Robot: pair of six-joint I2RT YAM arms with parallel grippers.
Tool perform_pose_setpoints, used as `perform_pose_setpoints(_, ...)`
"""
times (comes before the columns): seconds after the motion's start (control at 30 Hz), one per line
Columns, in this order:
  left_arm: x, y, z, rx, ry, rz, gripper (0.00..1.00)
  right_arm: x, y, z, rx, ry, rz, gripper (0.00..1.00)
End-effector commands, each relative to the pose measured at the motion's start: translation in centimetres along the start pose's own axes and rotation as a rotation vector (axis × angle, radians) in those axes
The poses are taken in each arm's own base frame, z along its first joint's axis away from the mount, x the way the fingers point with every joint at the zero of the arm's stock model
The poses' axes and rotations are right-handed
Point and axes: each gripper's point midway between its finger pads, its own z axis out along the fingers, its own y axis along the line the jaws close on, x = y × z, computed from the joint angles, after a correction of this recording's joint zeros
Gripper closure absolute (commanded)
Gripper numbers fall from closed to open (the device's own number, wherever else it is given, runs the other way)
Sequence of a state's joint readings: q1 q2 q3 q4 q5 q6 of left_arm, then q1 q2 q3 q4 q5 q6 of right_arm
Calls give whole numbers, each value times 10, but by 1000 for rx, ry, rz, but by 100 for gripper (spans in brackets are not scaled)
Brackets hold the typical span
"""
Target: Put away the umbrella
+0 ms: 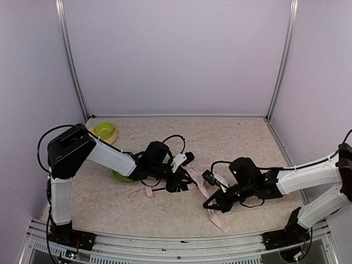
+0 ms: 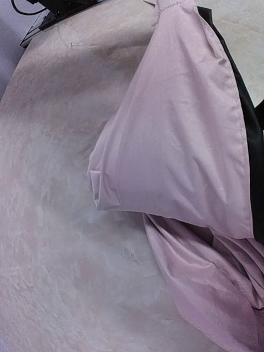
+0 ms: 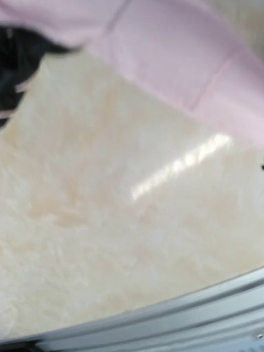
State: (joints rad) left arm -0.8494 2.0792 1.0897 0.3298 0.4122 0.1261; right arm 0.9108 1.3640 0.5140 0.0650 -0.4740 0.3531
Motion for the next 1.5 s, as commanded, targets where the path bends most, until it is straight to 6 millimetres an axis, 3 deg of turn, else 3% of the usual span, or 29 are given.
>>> perform_pose_setpoints(0.0,118,41,-9,-117,316,-259,71,25,39,25,-109,24,98,100)
perform_pose_setpoints(0.07,113,41,-11,-84,291,-288,82,39,35,40,-95,76,114,100)
perform_pose_setpoints(0.13,113,41,-14,-79,288,-300,88,52,19,49,-31,108,148,100)
perform_pose_setpoints(0.27,116,29,-17,-72,314,-242,86,56,-3,53,87,136,181,84)
perform_pose_setpoints(0.3,116,22,-17,-73,316,-202,86,54,-6,53,112,137,183,73)
perform_pose_setpoints(0.37,113,10,-16,-88,312,-83,85,50,-10,53,139,136,186,66)
perform_pose_setpoints(0.47,123,1,-11,-132,361,16,85,49,-10,47,155,137,181,58)
perform_pose_setpoints(0.63,128,3,-10,-155,373,36,86,48,-2,21,170,148,179,45)
perform_pose_setpoints(0.73,128,3,-11,-156,373,45,86,38,5,-1,184,107,173,41)
perform_pose_setpoints(0.9,128,-1,-10,-148,368,64,85,-19,1,-51,262,-165,137,32)
perform_pose_setpoints(1.03,125,-4,-9,-155,353,90,86,-64,-2,-86,194,-465,108,1)
perform_pose_setpoints(1.13,117,-16,-14,-135,301,150,88,-85,-2,-100,146,-594,76,0)
perform_pose_setpoints(1.23,102,-46,-22,-85,207,304,90,-90,-4,-99,167,-612,15,0)
perform_pose_setpoints(1.37,101,-63,-25,-52,169,413,94,-94,-2,-120,170,-736,-17,0)
perform_pose_setpoints(1.47,103,-66,-22,-41,162,458,94,-83,-19,-139,214,-855,86,0)
